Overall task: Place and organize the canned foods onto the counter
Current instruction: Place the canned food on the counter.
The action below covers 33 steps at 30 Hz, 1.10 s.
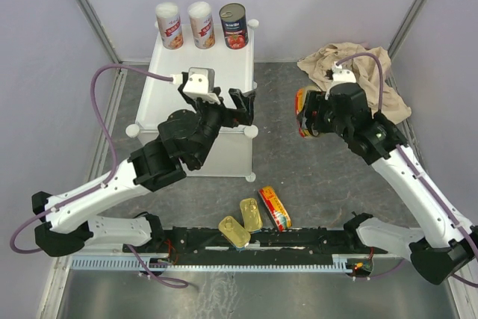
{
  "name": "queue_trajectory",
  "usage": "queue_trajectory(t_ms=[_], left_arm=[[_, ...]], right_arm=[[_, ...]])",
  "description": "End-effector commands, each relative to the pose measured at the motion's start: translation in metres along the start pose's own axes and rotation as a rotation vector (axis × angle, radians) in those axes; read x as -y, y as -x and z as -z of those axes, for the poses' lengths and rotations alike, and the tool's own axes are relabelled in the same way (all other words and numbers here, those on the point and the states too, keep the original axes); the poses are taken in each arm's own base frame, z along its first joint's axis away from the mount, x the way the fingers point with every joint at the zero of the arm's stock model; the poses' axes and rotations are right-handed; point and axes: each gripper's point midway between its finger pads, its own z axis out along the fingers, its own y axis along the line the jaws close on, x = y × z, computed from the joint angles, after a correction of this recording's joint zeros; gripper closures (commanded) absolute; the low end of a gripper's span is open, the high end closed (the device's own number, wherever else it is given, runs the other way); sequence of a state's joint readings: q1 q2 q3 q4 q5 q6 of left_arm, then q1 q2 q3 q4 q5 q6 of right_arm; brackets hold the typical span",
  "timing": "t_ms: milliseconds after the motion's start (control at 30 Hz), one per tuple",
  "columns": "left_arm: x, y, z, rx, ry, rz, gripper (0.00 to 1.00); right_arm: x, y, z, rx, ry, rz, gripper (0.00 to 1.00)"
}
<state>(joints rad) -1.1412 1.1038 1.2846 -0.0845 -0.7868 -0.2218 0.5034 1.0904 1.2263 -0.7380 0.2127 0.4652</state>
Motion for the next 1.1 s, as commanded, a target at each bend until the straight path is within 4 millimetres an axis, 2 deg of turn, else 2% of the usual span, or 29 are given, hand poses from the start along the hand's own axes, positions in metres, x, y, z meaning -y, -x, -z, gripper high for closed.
queue_trajectory(t_ms=[0,167,300,433,600,733,900,1067], left_arm=[[0.003,0.019,-0.005,0.019,0.016,-0.026,0.0],[0.004,0.027,-0.018,0.006,-0.006,0.003,0.01],[-0.004,0.029,-0.035,-0.014,-0.022,0.046,0.01],[-0.013,0.028,-0.051,-0.046,-0.067,0.125,0.01],[-0.02,0.031,-0.059,-0.059,-0.095,0.182,0.01],[-0.03,0.039,-0.055,-0.036,-0.084,0.229,0.01],[-0.053,0.048,-0.045,0.041,-0.016,0.261,0.01],[-0.073,0.051,-0.039,0.091,0.052,0.242,0.01]], right_arm=[[-0.036,0.057,0.026,0.147,0.123,0.0,0.83],[-0.066,0.081,0.037,0.174,0.193,0.032,0.83],[-0.086,0.096,0.045,0.199,0.237,0.057,0.83],[-0.108,0.103,0.046,0.194,0.276,0.083,0.83],[-0.135,0.107,0.044,0.183,0.31,0.115,0.83],[-0.16,0.11,0.04,0.175,0.34,0.137,0.83],[-0.191,0.11,0.031,0.16,0.348,0.186,0.83],[-0.208,0.114,0.024,0.161,0.316,0.243,0.83]])
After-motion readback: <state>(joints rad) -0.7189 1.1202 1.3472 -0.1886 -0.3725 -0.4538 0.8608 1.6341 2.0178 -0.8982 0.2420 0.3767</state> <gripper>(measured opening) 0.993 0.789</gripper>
